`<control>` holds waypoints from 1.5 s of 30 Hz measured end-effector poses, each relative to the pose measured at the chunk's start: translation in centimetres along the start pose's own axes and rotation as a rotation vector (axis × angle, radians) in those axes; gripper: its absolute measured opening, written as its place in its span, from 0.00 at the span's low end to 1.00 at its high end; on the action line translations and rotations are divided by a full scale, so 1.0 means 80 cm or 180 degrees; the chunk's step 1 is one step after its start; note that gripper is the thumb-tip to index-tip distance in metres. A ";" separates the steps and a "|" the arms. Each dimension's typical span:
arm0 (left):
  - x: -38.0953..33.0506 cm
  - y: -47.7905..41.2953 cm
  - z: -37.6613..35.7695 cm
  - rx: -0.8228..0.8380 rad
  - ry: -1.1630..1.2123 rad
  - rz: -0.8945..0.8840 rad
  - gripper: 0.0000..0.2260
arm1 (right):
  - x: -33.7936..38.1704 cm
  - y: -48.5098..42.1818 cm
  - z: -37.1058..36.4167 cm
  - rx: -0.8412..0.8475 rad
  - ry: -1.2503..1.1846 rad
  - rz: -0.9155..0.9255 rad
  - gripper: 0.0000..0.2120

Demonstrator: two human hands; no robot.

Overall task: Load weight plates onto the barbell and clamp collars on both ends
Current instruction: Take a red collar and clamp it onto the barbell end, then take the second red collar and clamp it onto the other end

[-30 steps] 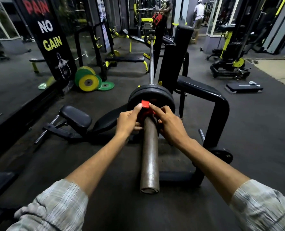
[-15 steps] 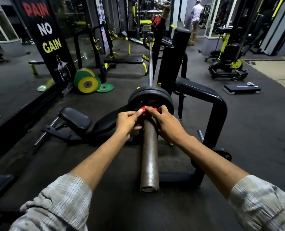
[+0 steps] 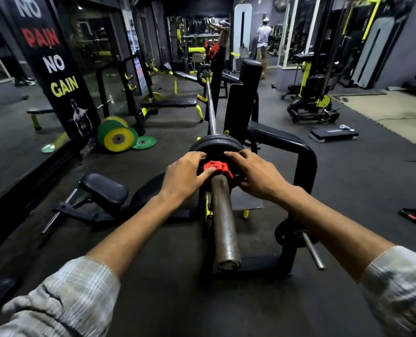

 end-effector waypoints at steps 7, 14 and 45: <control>-0.072 -0.028 0.013 0.0483 -0.0499 -0.1065 0.35 | -0.051 0.070 0.068 -0.0041 -0.0099 -0.0396 0.33; -0.224 -0.034 -0.026 0.0716 -0.0317 -0.1437 0.43 | -0.163 0.191 0.120 -0.0070 -0.0064 -0.0795 0.33; -0.647 -0.344 -0.601 0.1829 0.0266 -0.1916 0.45 | -0.875 0.330 0.083 0.0876 0.0178 -0.1962 0.39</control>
Point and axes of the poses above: each hand's wrist, its own y-axis away from the middle knuckle, its own z-axis out of the back of the hand, x = y × z, the point moved 2 cm from there along -y, towards the middle knuckle, and after that the axes turned 4 degrees about x, right-handed, at the moved point
